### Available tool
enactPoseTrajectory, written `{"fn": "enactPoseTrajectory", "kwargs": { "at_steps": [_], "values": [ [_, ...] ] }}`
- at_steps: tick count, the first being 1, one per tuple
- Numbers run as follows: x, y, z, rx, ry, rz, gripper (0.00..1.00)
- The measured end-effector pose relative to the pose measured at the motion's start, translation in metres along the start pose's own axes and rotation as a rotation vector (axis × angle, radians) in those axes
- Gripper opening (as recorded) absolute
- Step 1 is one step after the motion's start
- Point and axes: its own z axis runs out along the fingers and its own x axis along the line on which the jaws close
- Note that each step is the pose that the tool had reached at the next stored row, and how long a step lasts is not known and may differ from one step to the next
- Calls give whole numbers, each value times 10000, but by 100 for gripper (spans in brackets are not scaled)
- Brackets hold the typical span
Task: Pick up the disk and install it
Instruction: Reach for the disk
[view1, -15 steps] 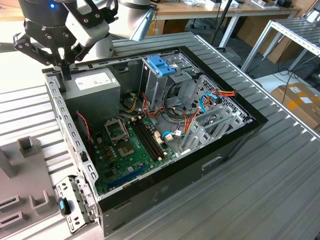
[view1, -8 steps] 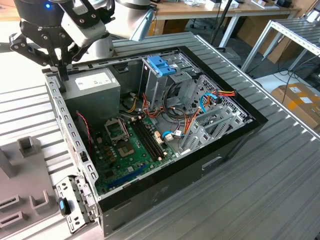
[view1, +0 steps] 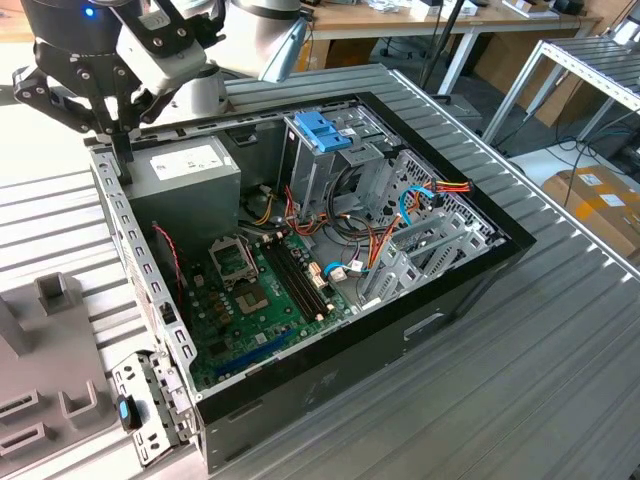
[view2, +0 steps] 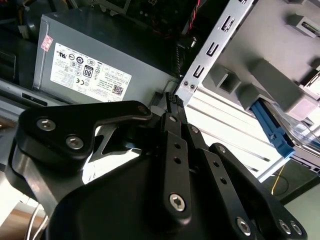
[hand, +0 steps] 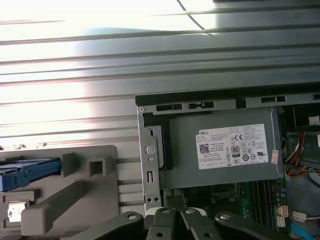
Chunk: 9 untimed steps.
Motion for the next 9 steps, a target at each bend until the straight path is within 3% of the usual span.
{"fn": "enactPoseTrajectory", "kwargs": {
  "at_steps": [9],
  "values": [
    [44, -3, -2, 0, 0, -1, 11]
  ]
}}
